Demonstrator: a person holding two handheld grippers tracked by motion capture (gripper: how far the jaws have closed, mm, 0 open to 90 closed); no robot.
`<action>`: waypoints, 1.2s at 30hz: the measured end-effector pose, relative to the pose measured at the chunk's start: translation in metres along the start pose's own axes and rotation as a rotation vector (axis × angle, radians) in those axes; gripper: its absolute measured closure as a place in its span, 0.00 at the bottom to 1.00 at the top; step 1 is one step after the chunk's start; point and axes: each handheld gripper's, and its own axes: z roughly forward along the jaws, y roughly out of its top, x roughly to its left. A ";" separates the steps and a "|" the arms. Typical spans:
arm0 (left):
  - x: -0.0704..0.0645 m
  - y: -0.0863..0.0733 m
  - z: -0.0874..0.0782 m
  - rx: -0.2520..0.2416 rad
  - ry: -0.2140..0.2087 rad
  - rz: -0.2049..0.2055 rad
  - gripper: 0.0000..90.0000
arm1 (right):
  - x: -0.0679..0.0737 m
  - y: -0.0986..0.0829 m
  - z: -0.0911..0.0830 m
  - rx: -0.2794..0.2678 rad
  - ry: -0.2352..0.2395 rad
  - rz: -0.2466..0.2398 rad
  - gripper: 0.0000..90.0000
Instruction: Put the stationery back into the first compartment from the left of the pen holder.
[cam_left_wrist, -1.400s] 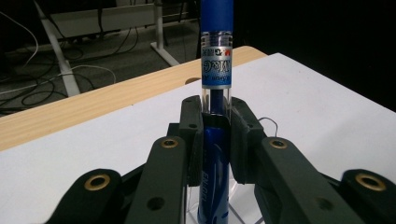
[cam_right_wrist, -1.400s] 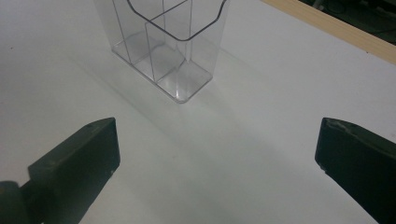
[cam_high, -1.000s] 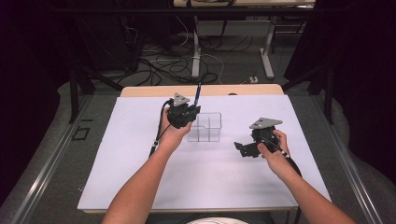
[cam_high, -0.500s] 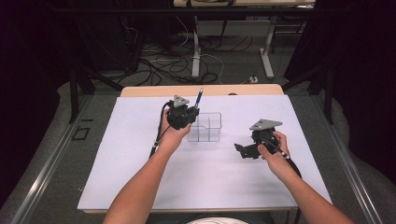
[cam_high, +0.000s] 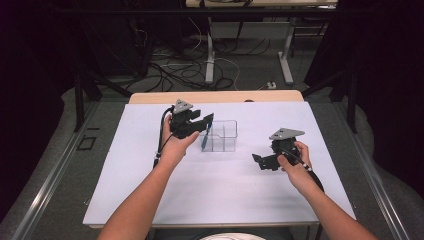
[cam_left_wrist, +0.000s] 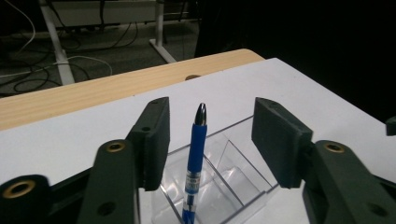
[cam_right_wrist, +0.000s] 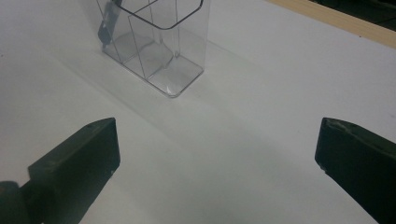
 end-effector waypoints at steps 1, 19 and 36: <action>0.001 0.000 -0.004 -0.005 -0.001 0.006 0.49 | 0.000 0.000 0.000 -0.005 0.000 0.000 0.00; 0.014 -0.005 -0.062 -0.061 0.026 -0.003 0.27 | -0.001 -0.003 -0.001 -0.016 0.002 0.013 0.00; 0.040 -0.039 -0.102 -0.037 0.116 -0.067 0.06 | -0.006 -0.008 -0.005 -0.029 -0.008 0.041 0.00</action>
